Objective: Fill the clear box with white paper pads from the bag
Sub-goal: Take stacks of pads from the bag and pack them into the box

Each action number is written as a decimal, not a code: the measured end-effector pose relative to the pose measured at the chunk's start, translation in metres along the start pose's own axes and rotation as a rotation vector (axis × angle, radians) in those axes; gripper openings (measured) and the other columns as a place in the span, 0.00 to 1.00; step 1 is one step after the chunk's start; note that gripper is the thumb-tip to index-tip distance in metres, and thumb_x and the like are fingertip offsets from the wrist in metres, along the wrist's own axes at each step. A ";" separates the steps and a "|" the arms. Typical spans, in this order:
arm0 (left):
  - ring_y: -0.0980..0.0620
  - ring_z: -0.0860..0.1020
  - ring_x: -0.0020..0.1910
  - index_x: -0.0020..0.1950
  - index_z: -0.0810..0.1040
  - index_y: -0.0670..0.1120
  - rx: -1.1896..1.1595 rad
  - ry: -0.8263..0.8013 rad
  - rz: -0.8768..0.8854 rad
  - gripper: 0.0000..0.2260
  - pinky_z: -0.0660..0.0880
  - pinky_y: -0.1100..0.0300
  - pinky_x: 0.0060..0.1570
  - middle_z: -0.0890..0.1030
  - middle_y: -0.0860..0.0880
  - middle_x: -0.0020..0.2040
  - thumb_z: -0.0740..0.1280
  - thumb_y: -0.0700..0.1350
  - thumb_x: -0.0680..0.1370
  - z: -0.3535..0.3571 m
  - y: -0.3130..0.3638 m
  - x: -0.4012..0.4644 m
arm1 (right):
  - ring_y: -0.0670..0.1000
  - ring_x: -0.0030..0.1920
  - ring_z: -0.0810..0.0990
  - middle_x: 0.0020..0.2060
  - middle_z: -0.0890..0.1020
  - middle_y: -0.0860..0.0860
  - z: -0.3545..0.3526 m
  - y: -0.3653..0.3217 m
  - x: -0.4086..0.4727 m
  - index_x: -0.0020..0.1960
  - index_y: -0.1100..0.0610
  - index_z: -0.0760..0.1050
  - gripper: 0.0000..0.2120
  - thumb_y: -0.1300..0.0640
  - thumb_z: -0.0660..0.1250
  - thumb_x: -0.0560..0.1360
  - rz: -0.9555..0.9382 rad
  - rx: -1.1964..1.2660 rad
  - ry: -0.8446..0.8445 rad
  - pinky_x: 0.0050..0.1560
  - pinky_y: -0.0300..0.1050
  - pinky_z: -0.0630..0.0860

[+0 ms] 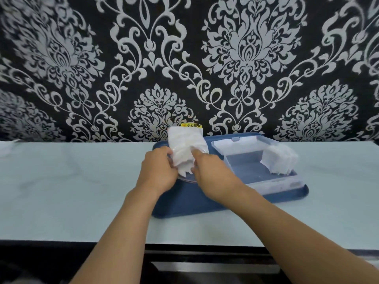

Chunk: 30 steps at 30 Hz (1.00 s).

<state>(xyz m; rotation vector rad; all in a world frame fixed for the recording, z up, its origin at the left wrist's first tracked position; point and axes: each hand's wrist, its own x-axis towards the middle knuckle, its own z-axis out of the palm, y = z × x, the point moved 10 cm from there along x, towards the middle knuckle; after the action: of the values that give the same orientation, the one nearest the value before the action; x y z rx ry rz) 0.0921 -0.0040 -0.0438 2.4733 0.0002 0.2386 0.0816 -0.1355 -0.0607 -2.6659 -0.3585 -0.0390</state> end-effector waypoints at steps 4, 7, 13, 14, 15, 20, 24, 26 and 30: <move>0.57 0.78 0.39 0.59 0.81 0.45 -0.070 -0.008 0.005 0.16 0.70 0.70 0.37 0.78 0.57 0.38 0.69 0.34 0.73 -0.004 -0.008 0.001 | 0.59 0.59 0.78 0.60 0.78 0.56 -0.002 -0.006 0.010 0.79 0.48 0.59 0.30 0.56 0.65 0.80 -0.009 0.000 0.045 0.59 0.55 0.76; 0.61 0.76 0.38 0.60 0.82 0.45 -0.112 0.009 -0.012 0.15 0.69 0.72 0.38 0.77 0.59 0.38 0.67 0.36 0.75 -0.007 -0.014 0.001 | 0.60 0.61 0.77 0.64 0.76 0.55 -0.007 -0.011 0.013 0.74 0.49 0.69 0.23 0.56 0.66 0.79 -0.035 -0.087 0.086 0.60 0.54 0.75; 0.51 0.81 0.46 0.60 0.82 0.44 -0.157 0.020 -0.034 0.15 0.76 0.60 0.48 0.84 0.49 0.48 0.65 0.36 0.76 -0.009 -0.020 0.002 | 0.60 0.49 0.81 0.58 0.75 0.51 -0.007 -0.025 0.008 0.59 0.53 0.78 0.12 0.53 0.67 0.77 -0.086 -0.248 0.121 0.50 0.55 0.79; 0.51 0.81 0.47 0.60 0.82 0.44 -0.153 0.018 -0.036 0.15 0.74 0.61 0.48 0.84 0.48 0.49 0.65 0.36 0.76 -0.008 -0.021 0.002 | 0.59 0.48 0.81 0.57 0.75 0.50 -0.007 -0.024 0.007 0.58 0.53 0.78 0.12 0.51 0.69 0.76 -0.079 -0.231 0.131 0.48 0.54 0.79; 0.50 0.81 0.48 0.61 0.82 0.44 -0.152 0.013 -0.038 0.15 0.74 0.62 0.48 0.84 0.48 0.50 0.65 0.36 0.75 -0.007 -0.021 0.002 | 0.58 0.47 0.80 0.56 0.75 0.49 -0.007 -0.022 0.006 0.56 0.52 0.77 0.13 0.49 0.71 0.74 -0.074 -0.210 0.143 0.47 0.53 0.79; 0.52 0.80 0.44 0.60 0.80 0.45 -0.140 -0.024 -0.037 0.15 0.74 0.62 0.45 0.81 0.52 0.44 0.66 0.36 0.75 -0.004 -0.022 -0.001 | 0.54 0.49 0.80 0.52 0.81 0.46 -0.003 -0.017 0.007 0.57 0.47 0.74 0.21 0.40 0.74 0.69 -0.048 -0.065 0.112 0.48 0.51 0.78; 0.58 0.78 0.41 0.58 0.79 0.47 -0.161 -0.011 -0.040 0.12 0.71 0.68 0.39 0.81 0.53 0.42 0.69 0.40 0.75 -0.004 -0.022 -0.001 | 0.55 0.52 0.81 0.53 0.80 0.47 0.000 -0.017 0.007 0.58 0.46 0.79 0.15 0.49 0.72 0.72 -0.072 -0.069 0.098 0.50 0.52 0.79; 0.56 0.79 0.42 0.58 0.80 0.46 -0.168 -0.005 -0.059 0.12 0.72 0.66 0.40 0.82 0.52 0.43 0.68 0.40 0.75 -0.003 -0.023 0.000 | 0.56 0.53 0.80 0.57 0.79 0.47 0.001 -0.015 0.005 0.58 0.46 0.78 0.15 0.48 0.72 0.72 -0.074 -0.057 0.071 0.52 0.52 0.77; 0.53 0.78 0.44 0.59 0.80 0.47 -0.161 -0.003 -0.082 0.12 0.70 0.63 0.42 0.81 0.53 0.44 0.67 0.39 0.76 -0.005 -0.026 0.000 | 0.52 0.44 0.78 0.44 0.80 0.45 -0.008 -0.014 -0.008 0.52 0.45 0.75 0.09 0.49 0.70 0.73 -0.109 0.025 0.056 0.41 0.47 0.73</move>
<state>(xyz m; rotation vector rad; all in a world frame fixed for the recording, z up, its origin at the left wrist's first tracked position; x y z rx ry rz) 0.0930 0.0197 -0.0562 2.3081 0.0784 0.1916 0.0702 -0.1292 -0.0480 -2.6123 -0.4822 -0.1414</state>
